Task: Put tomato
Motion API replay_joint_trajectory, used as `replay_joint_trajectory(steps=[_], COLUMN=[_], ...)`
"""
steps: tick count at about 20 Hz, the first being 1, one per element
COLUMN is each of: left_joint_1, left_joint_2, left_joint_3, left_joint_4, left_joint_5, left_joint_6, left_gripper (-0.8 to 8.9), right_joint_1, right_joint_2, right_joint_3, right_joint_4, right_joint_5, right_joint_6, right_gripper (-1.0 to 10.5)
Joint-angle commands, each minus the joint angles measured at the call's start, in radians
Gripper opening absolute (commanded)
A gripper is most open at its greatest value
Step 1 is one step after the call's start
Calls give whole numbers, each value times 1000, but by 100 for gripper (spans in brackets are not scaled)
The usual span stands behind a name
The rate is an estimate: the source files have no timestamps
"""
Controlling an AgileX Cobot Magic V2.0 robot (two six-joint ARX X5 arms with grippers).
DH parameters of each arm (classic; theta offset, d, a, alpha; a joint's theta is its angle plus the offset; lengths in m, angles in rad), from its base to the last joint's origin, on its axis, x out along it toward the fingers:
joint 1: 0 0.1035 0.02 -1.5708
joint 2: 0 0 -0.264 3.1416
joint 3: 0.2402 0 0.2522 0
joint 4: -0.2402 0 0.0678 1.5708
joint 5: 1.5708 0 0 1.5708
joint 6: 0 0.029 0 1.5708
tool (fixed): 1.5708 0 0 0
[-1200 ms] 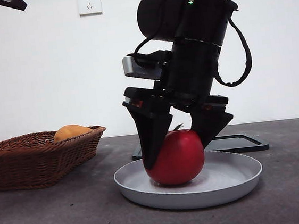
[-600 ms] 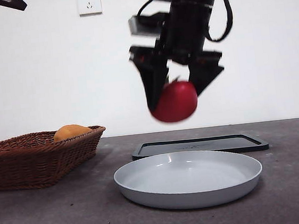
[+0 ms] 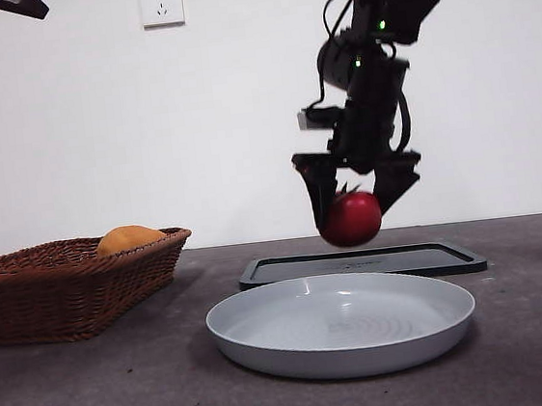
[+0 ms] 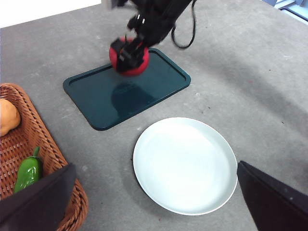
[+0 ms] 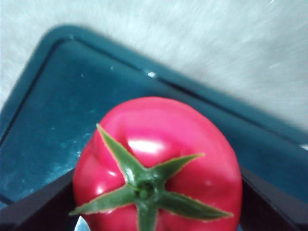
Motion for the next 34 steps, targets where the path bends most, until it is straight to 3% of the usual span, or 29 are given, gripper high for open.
replay_joint_trajectory(steps=[1,9,13,15,16,22,25,28,34], left_joint_1=[-5,-5,-5,-5,-5,-5,-5,-5,-5], left_joint_2=[3,3,3,3,3,3,3,3,3], left_joint_3=[9,9,9,9,9,9,9,9,9], left_joint_4=[11,11,11,11,11,11,11,11,11], left_joint_5=[-5,-5,-5,-5,-5,-5,-5,-5,-5], left_joint_6=[0,0,0,0,0,0,0,0,0], left_gripper=[751,751,751,751,751,751,751,751,751], right_joint_1=[5,5,5,5,5,5,0,-17,-101], right_joint_2=[33,63,64,61,61,54,-11,-85,-272], right_joint_3=[28,28,28,32,56,475,597,613,521], right_joint_4=[14,-28,-13,5,-10,-426,-522,-636,-668], right_joint_5=[-8,-23,-21,-21,-21,-16,31,102,74], right_joint_6=[-12,-11,-11,-7,-3,-1,1,0,1], right_gripper=[305,312,515,717,735,733,733,732,732])
